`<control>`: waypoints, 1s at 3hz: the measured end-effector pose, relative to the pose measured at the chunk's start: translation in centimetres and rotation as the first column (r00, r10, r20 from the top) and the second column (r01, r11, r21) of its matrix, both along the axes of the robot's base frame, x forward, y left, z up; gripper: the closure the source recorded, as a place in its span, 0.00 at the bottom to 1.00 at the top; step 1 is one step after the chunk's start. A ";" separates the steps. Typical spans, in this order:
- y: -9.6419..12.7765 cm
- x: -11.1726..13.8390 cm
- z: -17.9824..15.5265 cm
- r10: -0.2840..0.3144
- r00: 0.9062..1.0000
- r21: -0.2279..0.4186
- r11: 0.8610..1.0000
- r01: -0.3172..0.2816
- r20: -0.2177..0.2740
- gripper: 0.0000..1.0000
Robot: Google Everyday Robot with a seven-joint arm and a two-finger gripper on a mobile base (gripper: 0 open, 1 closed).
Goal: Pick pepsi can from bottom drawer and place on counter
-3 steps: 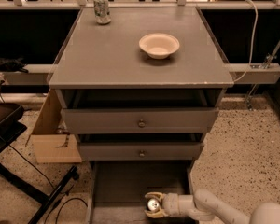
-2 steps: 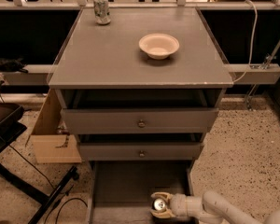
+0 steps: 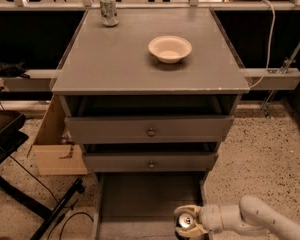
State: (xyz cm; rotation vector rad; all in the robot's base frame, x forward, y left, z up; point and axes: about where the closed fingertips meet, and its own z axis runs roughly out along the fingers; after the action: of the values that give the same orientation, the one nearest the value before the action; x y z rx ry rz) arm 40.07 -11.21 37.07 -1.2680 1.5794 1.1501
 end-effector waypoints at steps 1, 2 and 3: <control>0.6 -1.9 8.9 0.093 0.996 0.000 0.996 -0.093 -0.017 1.00; -2.3 0.4 23.6 0.127 0.991 -0.025 0.992 -0.126 0.045 1.00; -4.9 3.2 34.5 0.112 0.987 -0.095 0.990 -0.102 0.111 1.00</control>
Offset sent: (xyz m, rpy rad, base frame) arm 0.0474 -0.0750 0.4192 -0.1817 -0.2433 0.1705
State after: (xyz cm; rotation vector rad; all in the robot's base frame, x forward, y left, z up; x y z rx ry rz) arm 43.22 -16.10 71.58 -1.4675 1.5059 1.0611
